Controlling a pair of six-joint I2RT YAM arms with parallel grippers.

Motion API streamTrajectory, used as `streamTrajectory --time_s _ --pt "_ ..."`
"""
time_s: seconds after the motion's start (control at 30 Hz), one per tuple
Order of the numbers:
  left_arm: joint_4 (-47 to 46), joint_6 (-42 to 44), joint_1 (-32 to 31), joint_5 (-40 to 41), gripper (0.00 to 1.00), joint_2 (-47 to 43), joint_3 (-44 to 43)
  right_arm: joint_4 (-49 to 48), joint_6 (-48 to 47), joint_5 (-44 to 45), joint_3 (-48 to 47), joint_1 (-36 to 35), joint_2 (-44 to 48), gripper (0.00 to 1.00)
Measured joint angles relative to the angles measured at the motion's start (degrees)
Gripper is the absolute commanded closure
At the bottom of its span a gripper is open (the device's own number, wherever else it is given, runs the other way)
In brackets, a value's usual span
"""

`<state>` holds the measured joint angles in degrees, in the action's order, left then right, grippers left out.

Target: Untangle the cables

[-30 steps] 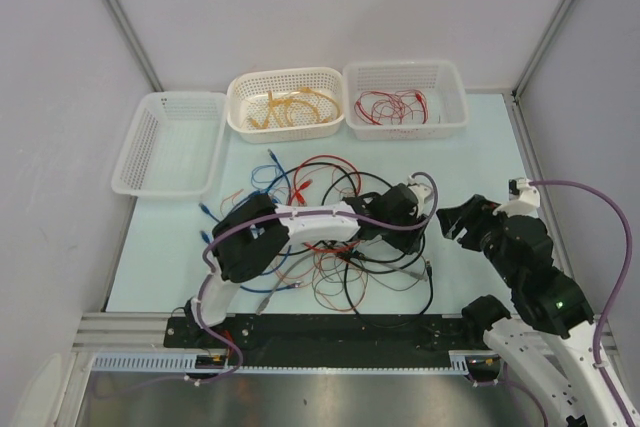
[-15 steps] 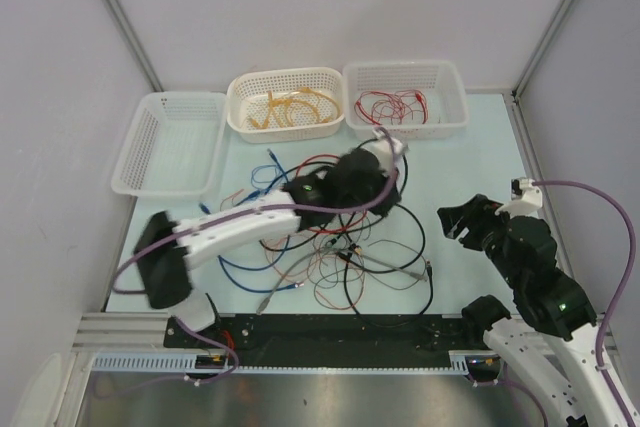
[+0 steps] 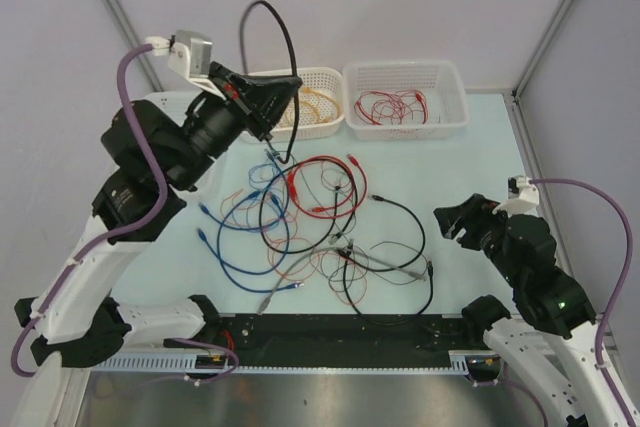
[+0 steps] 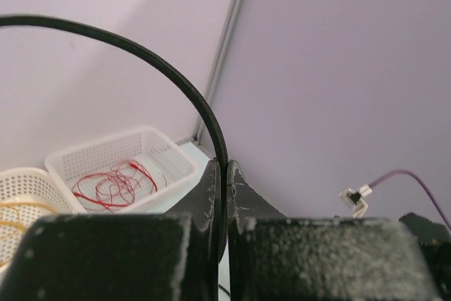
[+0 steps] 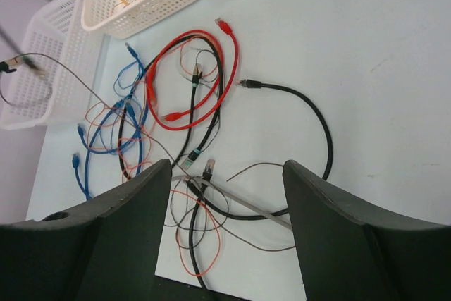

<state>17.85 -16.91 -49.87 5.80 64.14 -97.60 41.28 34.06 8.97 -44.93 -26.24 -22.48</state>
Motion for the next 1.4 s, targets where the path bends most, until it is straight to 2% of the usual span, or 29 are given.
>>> streamTrajectory --time_s 0.27,0.43,0.53,0.67,0.8,0.9,1.0,1.1,1.4 --pt "3.98 2.64 1.01 1.79 1.00 4.52 -12.44 -1.44 0.22 -3.48 -0.02 0.00 -2.75 0.30" --pt "5.68 3.91 1.44 4.87 1.00 5.79 -14.60 -2.43 0.42 -5.16 -0.02 0.00 -3.74 0.30" --pt "6.08 2.60 4.42 3.89 1.00 5.55 -13.05 -2.84 0.42 -5.73 -0.02 0.00 -3.76 0.30" --pt "1.14 -2.29 9.07 -3.34 1.00 2.12 -3.04 -3.08 0.42 -6.49 0.00 0.00 -4.31 0.30" --pt "-10.69 -11.91 12.35 -17.64 1.00 -2.78 12.85 -3.10 0.39 -6.95 0.02 0.00 -4.87 0.29" --pt "-19.28 -19.71 12.68 -29.18 1.00 -3.04 18.23 -3.10 0.39 -6.97 0.02 0.00 -4.92 0.24" --pt "-25.05 -24.48 12.68 -36.57 1.00 -3.08 18.75 -3.72 0.37 -7.45 0.20 0.00 -5.18 0.23" --pt "-26.77 -25.75 12.68 -39.69 1.00 -4.00 17.29 -6.23 0.42 -9.90 1.22 0.00 -6.47 0.23" --pt "-24.52 -23.54 12.68 -40.24 1.00 -4.90 5.92 -13.53 1.75 -14.78 2.97 -3.06 -16.44 0.24"
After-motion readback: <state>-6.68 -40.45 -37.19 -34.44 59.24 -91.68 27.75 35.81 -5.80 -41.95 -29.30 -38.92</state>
